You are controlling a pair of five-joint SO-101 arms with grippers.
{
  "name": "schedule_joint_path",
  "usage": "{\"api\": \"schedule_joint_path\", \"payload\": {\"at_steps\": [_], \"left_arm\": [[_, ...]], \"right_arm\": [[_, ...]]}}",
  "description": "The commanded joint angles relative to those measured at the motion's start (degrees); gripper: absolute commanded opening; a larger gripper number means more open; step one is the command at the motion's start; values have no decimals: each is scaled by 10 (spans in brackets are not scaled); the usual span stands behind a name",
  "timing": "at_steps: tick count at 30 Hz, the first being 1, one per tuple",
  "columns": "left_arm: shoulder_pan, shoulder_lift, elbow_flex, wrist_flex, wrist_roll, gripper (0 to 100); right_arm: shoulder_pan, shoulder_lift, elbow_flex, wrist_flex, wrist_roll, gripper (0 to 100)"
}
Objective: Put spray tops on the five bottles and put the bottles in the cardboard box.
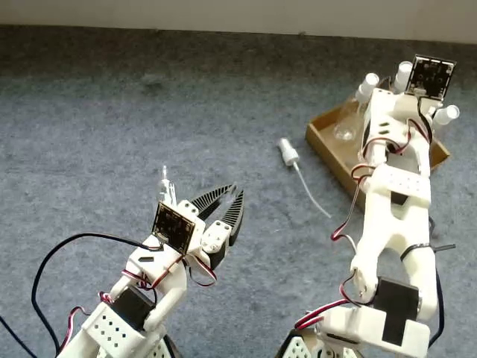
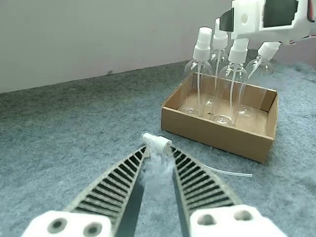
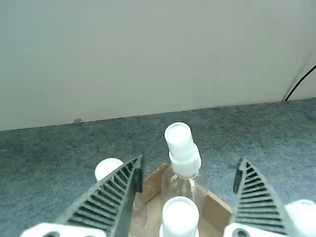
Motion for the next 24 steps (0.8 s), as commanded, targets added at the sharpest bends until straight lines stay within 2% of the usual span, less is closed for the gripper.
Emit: {"api": "schedule_joint_path", "payload": {"at_steps": [1,5,13,20,24], "left_arm": [[-6,-2,15,-9,4,6],[-7,-2,15,-9,3,6],[-11,-7,15,-11,4,6],[-43,-7,15,-12,5,6],[-45,-7,12,-13,2,6]], "right_arm": [[-7,-49,-44,10,7,250],[-5,-87,-47,40,7,250],[-7,-196,-112,233,3,245],[-9,-284,-115,329,3,245],[-35,-334,-92,412,5,245]]}}
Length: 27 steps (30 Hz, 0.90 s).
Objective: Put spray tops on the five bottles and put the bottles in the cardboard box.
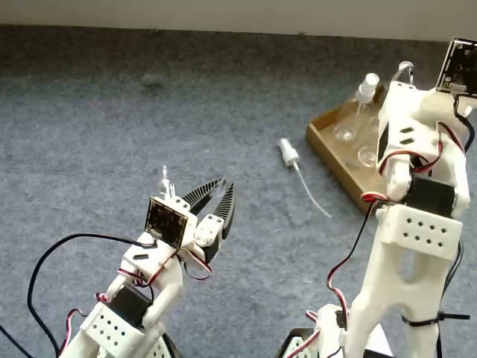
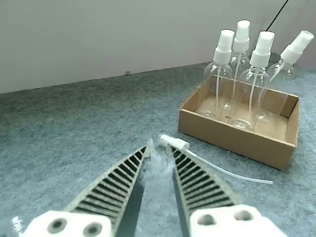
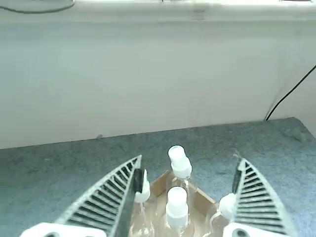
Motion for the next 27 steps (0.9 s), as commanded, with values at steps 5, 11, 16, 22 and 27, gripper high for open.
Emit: {"api": "schedule_joint_path", "payload": {"at_steps": [5,11,16,22,27], "left_arm": [[-9,-7,2,-9,-30,5],[-56,-7,14,10,-122,5],[-196,-7,15,62,-121,5],[-329,-7,15,63,-120,5],[-400,-7,15,63,-120,5]], "right_arm": [[-64,-117,27,153,7,245],[-106,-169,97,245,7,245],[-153,-172,188,254,7,245],[-204,-170,250,284,7,245],[-279,-124,210,320,3,245]]}}
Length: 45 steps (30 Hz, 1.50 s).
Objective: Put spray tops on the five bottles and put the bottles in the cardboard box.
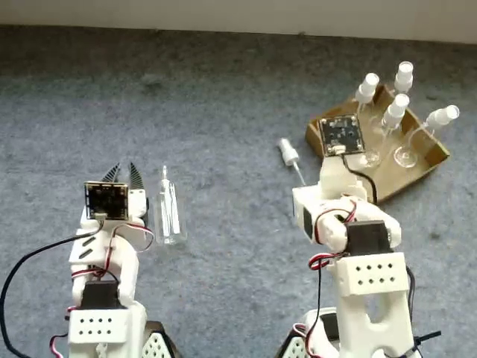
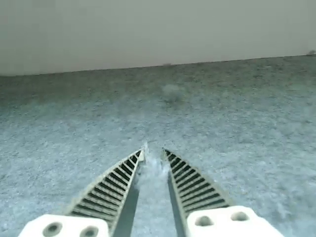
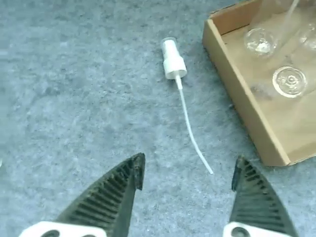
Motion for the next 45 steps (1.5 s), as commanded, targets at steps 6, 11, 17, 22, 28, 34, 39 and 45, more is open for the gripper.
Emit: {"api": "schedule_joint_path", "payload": {"at_steps": [6,11,17,22,28,34,39,45], "left_arm": [[-65,-7,14,0,-4,5],[-87,-7,11,0,-6,5],[-107,-7,14,20,-7,5],[-180,-8,14,90,-6,5],[-210,-8,15,92,-7,5],[-226,-8,15,91,-8,5],[-233,-8,15,92,-8,5],[-232,-8,15,92,-7,5]], "right_arm": [[-110,167,-143,38,-31,245],[-129,309,-269,42,-84,245],[-225,447,-462,138,-84,245],[-294,516,-621,233,-86,247],[-331,575,-667,203,-86,249],[-344,703,-669,113,-112,249],[-357,800,-735,81,-164,298],[-394,870,-828,77,-207,354]]}}
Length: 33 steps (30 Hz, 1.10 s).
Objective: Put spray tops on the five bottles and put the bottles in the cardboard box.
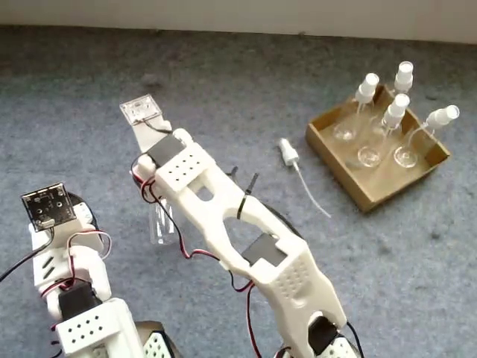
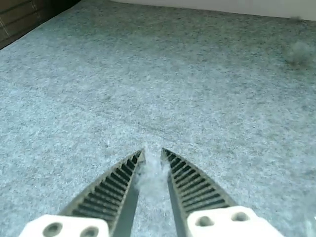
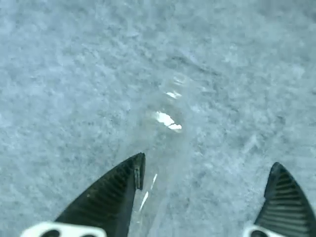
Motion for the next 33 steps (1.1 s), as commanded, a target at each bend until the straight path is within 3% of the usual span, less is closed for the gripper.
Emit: {"api": "schedule_joint_path", "payload": {"at_steps": [1,5,11,13,19,24,33], "left_arm": [[-3,-8,15,1,-5,5],[8,-8,15,1,-5,5],[8,-8,15,1,-5,5],[8,-8,15,1,-5,5],[8,-8,15,2,-5,5],[8,-8,15,2,-5,5],[8,-8,15,2,-5,5]], "right_arm": [[-24,17,-73,-17,-46,354],[-22,69,-106,-15,-115,354],[-15,124,-113,-11,-122,350],[-15,125,-113,-11,-122,305],[-6,125,-113,-11,-122,43],[23,121,-124,29,-119,31],[65,75,-313,247,94,31]]}}
